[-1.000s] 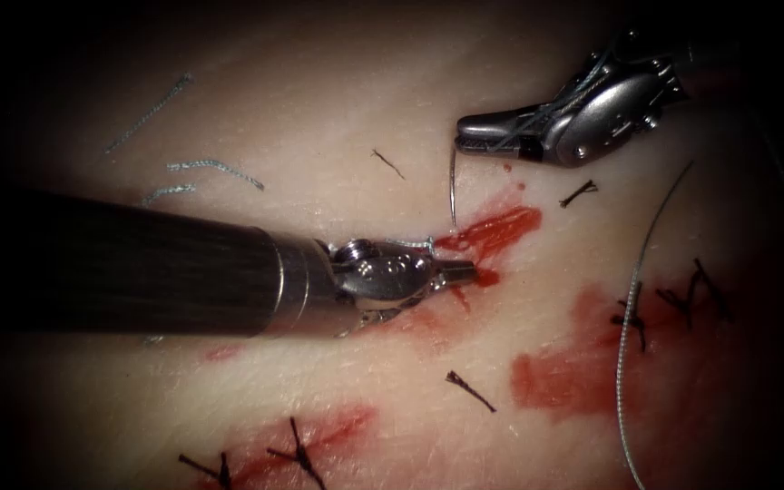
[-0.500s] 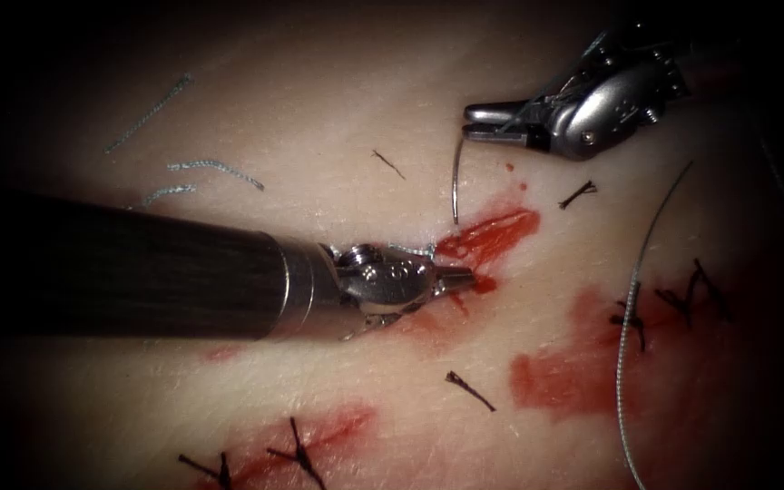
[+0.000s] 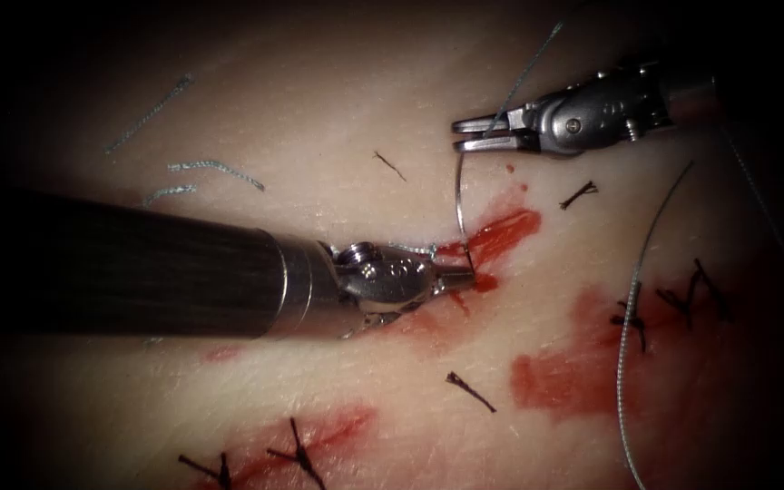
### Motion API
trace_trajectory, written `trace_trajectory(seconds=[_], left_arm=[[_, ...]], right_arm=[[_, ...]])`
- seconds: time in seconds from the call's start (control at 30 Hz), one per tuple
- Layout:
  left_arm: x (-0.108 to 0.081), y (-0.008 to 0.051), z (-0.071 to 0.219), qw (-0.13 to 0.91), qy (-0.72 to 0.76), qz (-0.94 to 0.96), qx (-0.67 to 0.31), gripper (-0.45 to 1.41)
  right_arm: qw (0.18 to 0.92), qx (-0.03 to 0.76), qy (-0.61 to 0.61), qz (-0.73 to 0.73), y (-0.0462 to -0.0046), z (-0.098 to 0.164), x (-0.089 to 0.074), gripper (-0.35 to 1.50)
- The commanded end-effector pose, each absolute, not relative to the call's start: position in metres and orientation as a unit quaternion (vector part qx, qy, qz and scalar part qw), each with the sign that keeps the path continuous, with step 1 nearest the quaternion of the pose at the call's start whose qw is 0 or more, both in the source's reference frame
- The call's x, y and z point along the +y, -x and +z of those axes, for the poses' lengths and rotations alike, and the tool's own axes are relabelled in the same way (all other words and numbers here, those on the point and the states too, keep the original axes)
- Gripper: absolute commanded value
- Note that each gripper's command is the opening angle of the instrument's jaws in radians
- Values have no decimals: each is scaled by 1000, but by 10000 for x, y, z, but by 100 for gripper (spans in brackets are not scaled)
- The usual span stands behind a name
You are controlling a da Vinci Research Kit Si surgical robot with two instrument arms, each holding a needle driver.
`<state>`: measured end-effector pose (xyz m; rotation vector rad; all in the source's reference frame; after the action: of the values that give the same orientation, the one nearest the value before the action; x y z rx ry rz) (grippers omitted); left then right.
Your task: Wound Closure
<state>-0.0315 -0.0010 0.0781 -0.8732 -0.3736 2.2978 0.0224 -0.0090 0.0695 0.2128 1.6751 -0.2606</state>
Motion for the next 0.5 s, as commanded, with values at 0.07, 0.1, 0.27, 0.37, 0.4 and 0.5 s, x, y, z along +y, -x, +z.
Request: trace_trajectory(seconds=[0.07, 0.1, 0.27, 0.37, 0.4, 0.5], left_arm=[[-13, 318, 785, 318, 332, 876, -143, -33], [-12, 316, 783, 313, 334, 878, -142, -27], [-8, 312, 775, 262, 343, 892, -134, 0], [-9, 304, 768, 239, 348, 897, -129, 19], [-9, 303, 765, 228, 350, 900, -127, 24], [-5, 300, 756, 188, 356, 908, -116, 36]], right_arm=[[658, 737, -124, -90, -231, 703, -98, -35], [658, 737, -130, -80, -230, 705, -98, -35], [644, 744, -181, -9, -227, 709, -98, -35], [641, 741, -203, 11, -220, 711, -95, -35], [639, 740, -209, 21, -219, 711, -95, -35], [629, 741, -227, 59, -218, 713, -95, -35]])
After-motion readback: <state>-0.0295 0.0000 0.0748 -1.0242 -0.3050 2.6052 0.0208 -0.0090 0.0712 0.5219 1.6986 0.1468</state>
